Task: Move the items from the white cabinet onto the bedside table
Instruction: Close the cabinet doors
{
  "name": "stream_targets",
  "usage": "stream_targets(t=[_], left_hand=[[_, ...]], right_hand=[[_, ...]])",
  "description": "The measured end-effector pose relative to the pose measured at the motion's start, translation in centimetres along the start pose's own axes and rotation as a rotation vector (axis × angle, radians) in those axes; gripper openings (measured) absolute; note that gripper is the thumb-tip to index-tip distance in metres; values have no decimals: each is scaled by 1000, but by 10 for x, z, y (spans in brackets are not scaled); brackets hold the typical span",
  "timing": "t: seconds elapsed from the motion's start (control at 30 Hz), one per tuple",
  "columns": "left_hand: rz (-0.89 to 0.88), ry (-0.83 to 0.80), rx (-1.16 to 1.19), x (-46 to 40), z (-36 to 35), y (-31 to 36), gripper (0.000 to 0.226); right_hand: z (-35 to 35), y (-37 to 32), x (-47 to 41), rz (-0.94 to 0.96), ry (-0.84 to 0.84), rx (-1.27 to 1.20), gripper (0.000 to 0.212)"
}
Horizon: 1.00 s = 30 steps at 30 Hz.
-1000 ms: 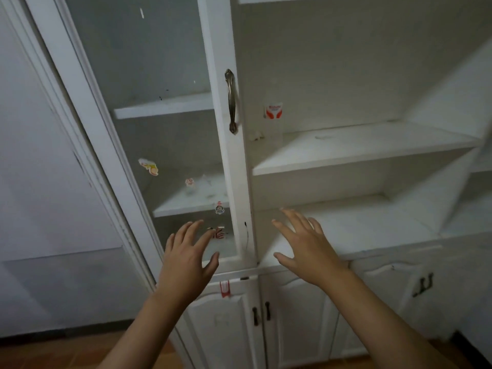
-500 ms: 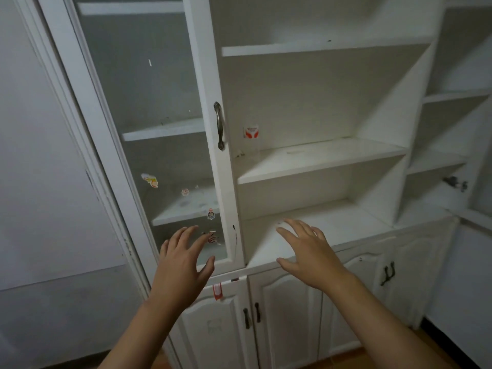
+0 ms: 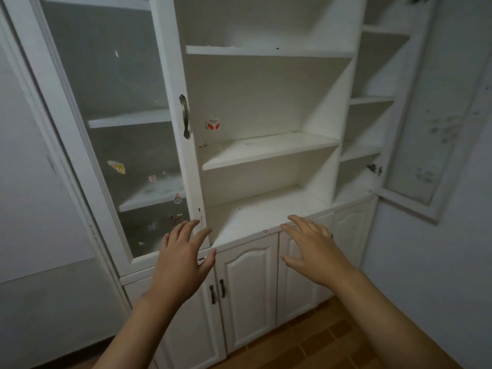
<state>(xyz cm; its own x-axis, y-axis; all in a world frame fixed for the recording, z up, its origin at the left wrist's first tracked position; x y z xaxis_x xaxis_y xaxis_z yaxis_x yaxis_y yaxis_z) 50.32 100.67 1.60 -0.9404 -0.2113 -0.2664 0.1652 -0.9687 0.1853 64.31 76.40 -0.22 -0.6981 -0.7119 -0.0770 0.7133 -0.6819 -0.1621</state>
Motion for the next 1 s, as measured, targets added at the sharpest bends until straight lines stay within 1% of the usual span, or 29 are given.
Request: stream_targets(t=[0.2,0.37,0.5,0.63,0.77,1.0], left_hand=[[-98,-5,13,-15,-9,74,59],[-161,-14,20,-42,-30,150,58],[-207,-8,51,-66,-50,226,58],[-250,-3,64,-91,-69,310,61],[-309,1,66,-113,-87,390,58],[-404,-14,93,-147,-112,500,59]], right_hand=[[20,62,48,-101,14,10,76],[35,131,87,-162,19,24,76],[52,202,121,-206,12,29,76],[72,280,155,-232,43,39,75],[87,353,194,-278,70,25,74],[111,447,251,-346,126,15,72]])
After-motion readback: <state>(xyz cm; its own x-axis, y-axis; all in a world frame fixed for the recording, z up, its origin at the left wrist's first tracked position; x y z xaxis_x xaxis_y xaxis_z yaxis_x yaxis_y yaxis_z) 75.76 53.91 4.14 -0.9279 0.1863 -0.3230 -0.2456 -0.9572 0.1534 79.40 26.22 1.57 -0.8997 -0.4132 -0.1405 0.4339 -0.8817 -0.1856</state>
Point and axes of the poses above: each hand's wrist, its own x-axis away from the middle knuckle, its own z-axis out of the back of the hand, y = z × x, the point moved 10 cm from there along -x, towards the middle knuckle, and after that the axes turned 15 degrees about -y, right-handed, at the moved point
